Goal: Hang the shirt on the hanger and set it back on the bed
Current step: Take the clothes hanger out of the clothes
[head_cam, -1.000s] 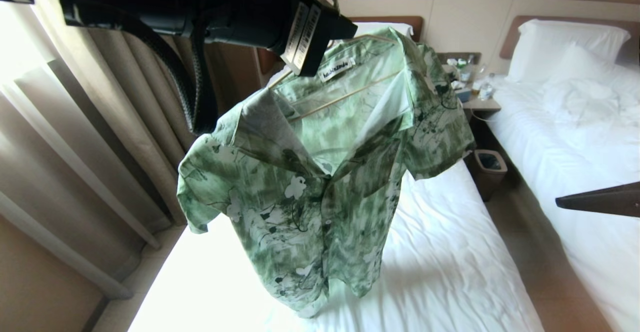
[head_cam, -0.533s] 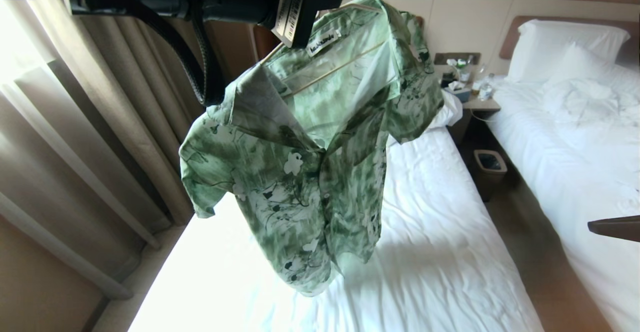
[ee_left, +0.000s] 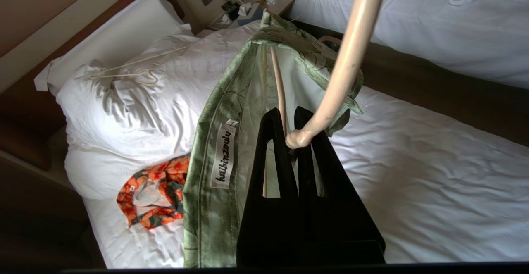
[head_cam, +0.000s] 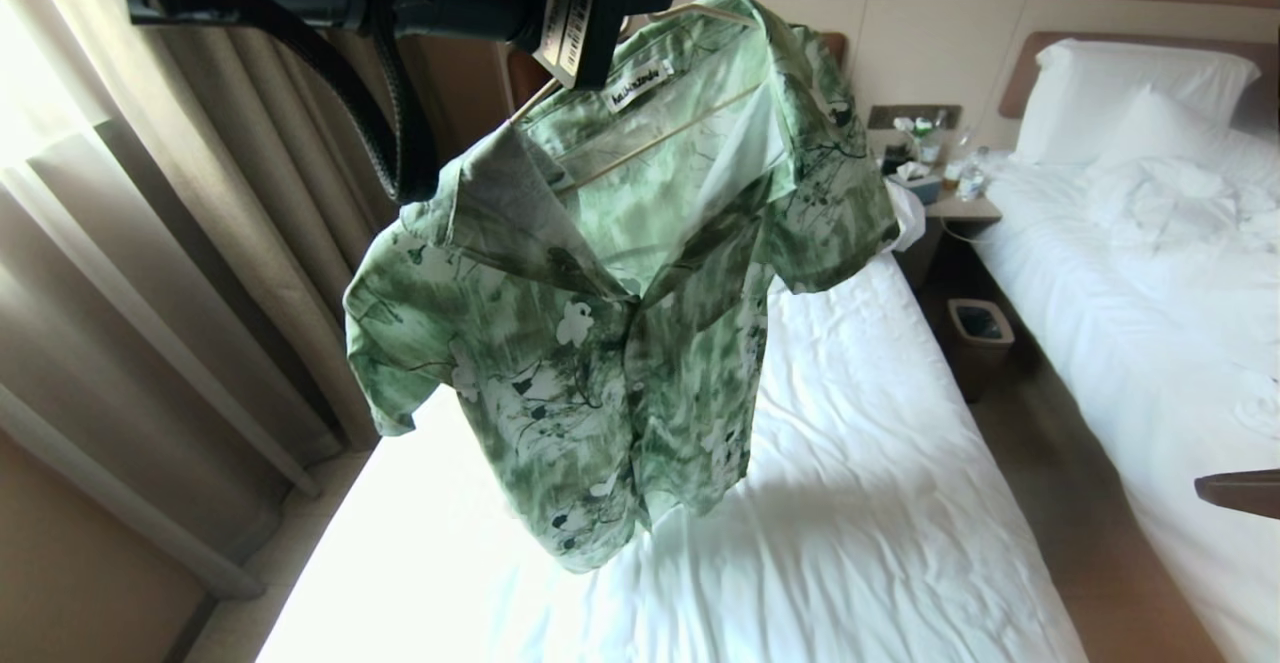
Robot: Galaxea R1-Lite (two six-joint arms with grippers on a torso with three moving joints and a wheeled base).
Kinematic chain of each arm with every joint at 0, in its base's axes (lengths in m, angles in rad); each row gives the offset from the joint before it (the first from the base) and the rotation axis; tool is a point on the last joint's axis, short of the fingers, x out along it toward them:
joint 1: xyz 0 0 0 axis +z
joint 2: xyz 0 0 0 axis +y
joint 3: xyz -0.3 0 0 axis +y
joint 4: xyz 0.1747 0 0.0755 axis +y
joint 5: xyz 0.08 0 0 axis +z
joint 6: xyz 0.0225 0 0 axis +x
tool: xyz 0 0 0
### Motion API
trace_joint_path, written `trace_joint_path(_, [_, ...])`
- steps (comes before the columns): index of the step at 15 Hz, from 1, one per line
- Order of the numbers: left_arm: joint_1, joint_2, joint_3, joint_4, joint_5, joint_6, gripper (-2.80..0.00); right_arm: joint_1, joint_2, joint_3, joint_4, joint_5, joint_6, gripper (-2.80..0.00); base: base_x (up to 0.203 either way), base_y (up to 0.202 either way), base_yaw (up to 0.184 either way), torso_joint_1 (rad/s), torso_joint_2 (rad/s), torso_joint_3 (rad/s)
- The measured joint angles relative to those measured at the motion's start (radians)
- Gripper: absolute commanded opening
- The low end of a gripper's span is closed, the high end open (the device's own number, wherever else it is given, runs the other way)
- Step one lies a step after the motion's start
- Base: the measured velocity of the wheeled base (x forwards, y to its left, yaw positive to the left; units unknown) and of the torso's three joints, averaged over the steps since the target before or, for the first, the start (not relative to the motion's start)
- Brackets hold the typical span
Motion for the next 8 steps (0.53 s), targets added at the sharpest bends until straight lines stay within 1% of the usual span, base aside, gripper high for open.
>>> trace_joint_path(5, [-0.001, 0.001, 0.0, 0.007, 0.003, -0.017, -2.8, 0.0, -0.037, -0.004, -0.001, 0.0, 0.003, -2.8, 0.0, 0.0, 0.0, 0.0, 0.0, 0.0])
trace_joint_path(6, [-0.003, 0.0, 0.0, 0.017, 0.006, -0.017, -2.8, 0.001, -0.043, -0.004, 0.0, -0.001, 0.001, -2.8, 0.0, 0.0, 0.0, 0.0, 0.0, 0.0])
trace_joint_path(8, [-0.012, -0.006, 0.0, 0.072, 0.006, -0.016, -2.8, 0.001, -0.05, -0.007, 0.0, -0.008, 0.0, -2.8, 0.0, 0.0, 0.0, 0.0, 0.0, 0.0])
